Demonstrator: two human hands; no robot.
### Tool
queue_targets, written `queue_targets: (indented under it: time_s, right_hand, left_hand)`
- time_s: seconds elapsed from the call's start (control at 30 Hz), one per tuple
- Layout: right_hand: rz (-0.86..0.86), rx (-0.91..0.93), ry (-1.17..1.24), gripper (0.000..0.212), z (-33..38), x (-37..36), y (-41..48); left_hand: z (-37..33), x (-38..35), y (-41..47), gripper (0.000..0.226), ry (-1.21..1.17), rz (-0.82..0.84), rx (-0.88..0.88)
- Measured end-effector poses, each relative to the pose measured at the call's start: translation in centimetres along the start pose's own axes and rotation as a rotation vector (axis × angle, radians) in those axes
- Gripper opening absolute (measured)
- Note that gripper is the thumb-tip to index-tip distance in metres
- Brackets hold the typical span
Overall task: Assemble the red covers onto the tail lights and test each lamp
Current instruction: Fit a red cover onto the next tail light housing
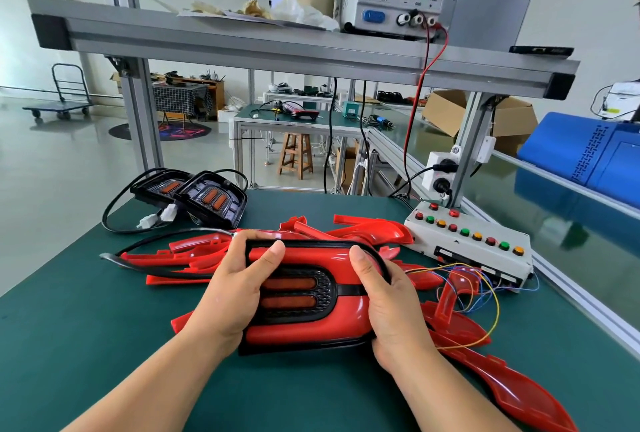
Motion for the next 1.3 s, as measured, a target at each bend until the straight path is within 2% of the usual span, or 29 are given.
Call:
queue_targets:
  time_s: [0.23, 0.43, 0.93, 1.13, 1.3]
  right_hand:
    - [0.02, 0.012, 0.001, 0.065, 0.2, -0.2, 0.1]
    - [0.01, -0.004, 0.027, 0.055, 0.1, 0.0, 0.0]
    - [-0.01, -0.013, 0.06, 0.049, 0.4, -0.3, -0.2]
    - [-0.037, 0.011, 0.036, 0.054, 0.3, -0.5, -0.3]
    - [-0.074, 0.025, 0.06, 0.055, 0.9, -0.6, -0.2]
  left_hand:
    - [0.3, 0.3, 0.4, 0.032, -0.049, 0.021, 0.05]
    - [0.2, 0.2, 0.4, 0.048, -0.024, 0.038, 0.05]
    - [0.1, 0.3, 0.6, 0.027, -0.015, -0.02, 0.066]
    - [0.0, -0.1, 0.4, 0.037, 0.008, -0.027, 0.042]
    - [-0.8, -0.3, 0.4, 0.047, 0.109, -0.042, -0.054]
Point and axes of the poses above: each hand's wrist, its own y-axis towards the middle knuckle, its own x-axis out of the back of the hand, z = x × y, the point moved 5 cm from there along y, towards the middle knuckle, and after that the axes turned 15 degrees about y, right-handed, at the moved point
